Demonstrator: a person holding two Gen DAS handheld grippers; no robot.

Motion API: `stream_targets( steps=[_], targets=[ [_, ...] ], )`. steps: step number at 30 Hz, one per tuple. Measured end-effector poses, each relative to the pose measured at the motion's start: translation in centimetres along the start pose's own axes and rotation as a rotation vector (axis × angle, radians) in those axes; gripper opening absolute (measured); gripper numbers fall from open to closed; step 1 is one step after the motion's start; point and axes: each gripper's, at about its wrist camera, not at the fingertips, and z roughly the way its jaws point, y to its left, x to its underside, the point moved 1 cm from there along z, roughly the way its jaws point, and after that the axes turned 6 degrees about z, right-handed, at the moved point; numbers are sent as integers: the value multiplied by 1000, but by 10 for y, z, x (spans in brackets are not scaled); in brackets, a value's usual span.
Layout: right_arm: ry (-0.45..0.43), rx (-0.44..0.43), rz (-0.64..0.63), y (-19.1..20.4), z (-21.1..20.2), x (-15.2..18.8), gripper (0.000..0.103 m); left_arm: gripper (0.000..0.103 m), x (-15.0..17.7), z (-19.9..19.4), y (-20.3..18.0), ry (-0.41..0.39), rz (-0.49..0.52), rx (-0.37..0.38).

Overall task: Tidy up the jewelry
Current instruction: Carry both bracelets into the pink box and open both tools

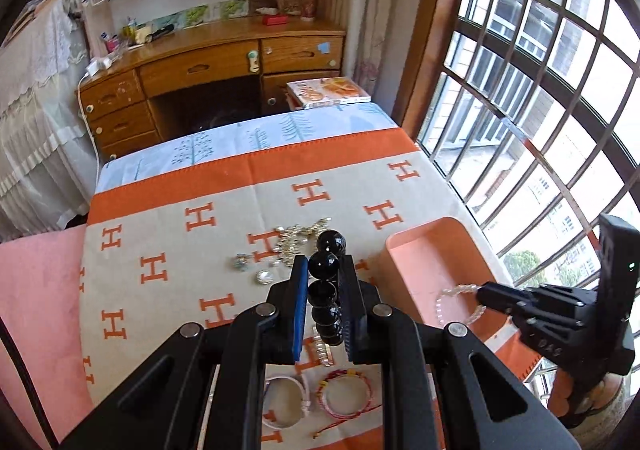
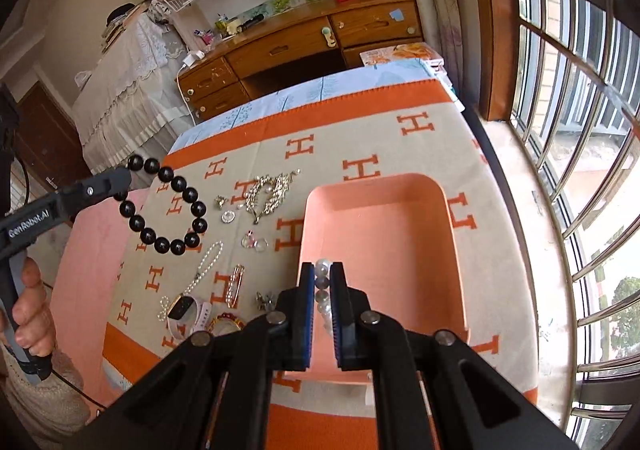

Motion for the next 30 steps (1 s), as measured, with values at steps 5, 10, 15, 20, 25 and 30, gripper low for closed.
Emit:
stream_targets(
  steps=[5,10,15,20,25,30],
  targets=[
    [40,47,21,-24,13,16,8,13,-15,12,-66,4,93,41],
    [38,88,58,-49,11,30,9,13,-21,41,-116,46,142,92],
    [-25,40,87,-63,-10,44,9,13,-14,79,-142,100,177,87],
    [-67,21,69,-62,-22,50,9,14,-4,117,-149,148,240,9],
    [-78,9,58,-60,-23,51,9,47,-5,125,-134,114,229,-84],
    [-74,-3,62,-59,-19,53,9,50,-2,113,-111,63,167,-63]
  ],
)
